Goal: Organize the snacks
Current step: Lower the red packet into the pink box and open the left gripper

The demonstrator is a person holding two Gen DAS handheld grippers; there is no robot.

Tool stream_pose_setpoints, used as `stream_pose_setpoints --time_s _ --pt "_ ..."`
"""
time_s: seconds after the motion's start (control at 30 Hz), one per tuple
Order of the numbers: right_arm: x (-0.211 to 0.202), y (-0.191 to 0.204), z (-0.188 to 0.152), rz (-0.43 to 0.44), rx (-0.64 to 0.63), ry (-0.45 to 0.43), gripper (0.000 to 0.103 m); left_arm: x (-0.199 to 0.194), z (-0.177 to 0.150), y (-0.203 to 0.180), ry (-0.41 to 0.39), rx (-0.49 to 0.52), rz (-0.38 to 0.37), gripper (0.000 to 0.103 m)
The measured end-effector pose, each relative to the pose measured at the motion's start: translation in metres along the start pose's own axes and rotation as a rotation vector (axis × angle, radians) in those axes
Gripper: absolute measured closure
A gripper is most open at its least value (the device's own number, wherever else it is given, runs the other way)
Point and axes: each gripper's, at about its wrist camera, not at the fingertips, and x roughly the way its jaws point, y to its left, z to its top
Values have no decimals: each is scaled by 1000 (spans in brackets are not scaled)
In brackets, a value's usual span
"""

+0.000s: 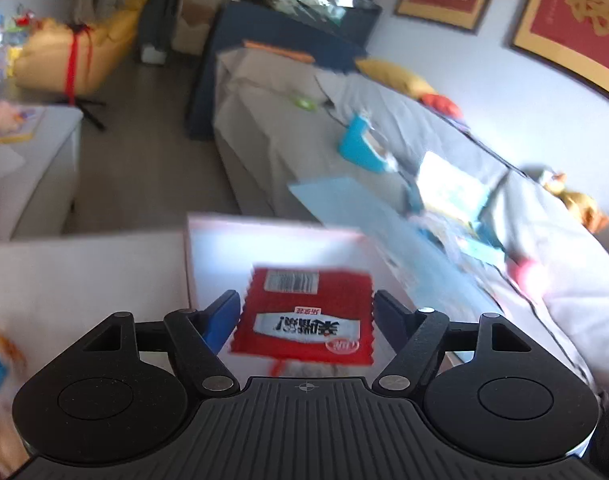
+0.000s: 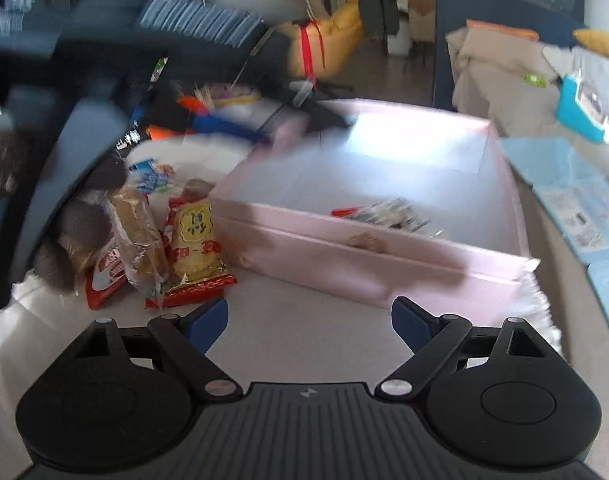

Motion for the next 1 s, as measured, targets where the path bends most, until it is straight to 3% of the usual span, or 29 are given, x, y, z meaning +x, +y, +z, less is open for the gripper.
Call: stream_pose_setpoints --time_s 0.07,0.13,0.27,0.33,0.43,0.47,0.5,0.53,0.6,0.67,0.77,0.8,0.87,0.97,1.0 --pt "2 4 0 9 0 1 14 23 2 3 166 -49 -59 25" --pt "-1 4 -1 20 -9 -1 13 35 -4 7 229 -104 -82 25" --pt "-8 -1 -7 -7 -11 -20 13 31 -7 1 146 -34 -32 25" --pt "-7 -6 -9 -2 4 -10 13 25 -12 -12 91 78 16 25" --pt "-4 -7 -11 -18 1 -1 13 21 -24 -37 84 359 155 25" --pt "-3 -5 -11 -30 -7 -5 13 20 -30 -41 91 421 166 25" --pt "-3 -3 -12 -41 -17 -9 13 21 -35 -43 125 449 131 25" --pt "-2 -2 -14 -49 -28 -13 13 23 -37 -43 166 431 88 27" --pt "-3 0 -16 -51 -40 -17 13 24 -33 -29 199 285 20 24" --pt "-4 -1 -17 -44 -42 -18 13 18 -26 -14 147 154 -14 24" --pt "-6 -2 -19 -41 -43 -20 13 1 -16 7 -29 -28 -29 25" --pt "-6 -3 -20 -43 -43 -21 13 -4 -14 10 -55 -56 -30 25" --pt "-5 -5 -22 -49 -38 -17 13 -7 -10 9 -22 -41 -29 25" --pt "-3 -8 -20 -49 -20 -10 13 14 -19 -11 206 143 -30 24" --pt "-1 -9 -20 -47 -13 -7 13 13 -22 -19 194 185 -14 24"
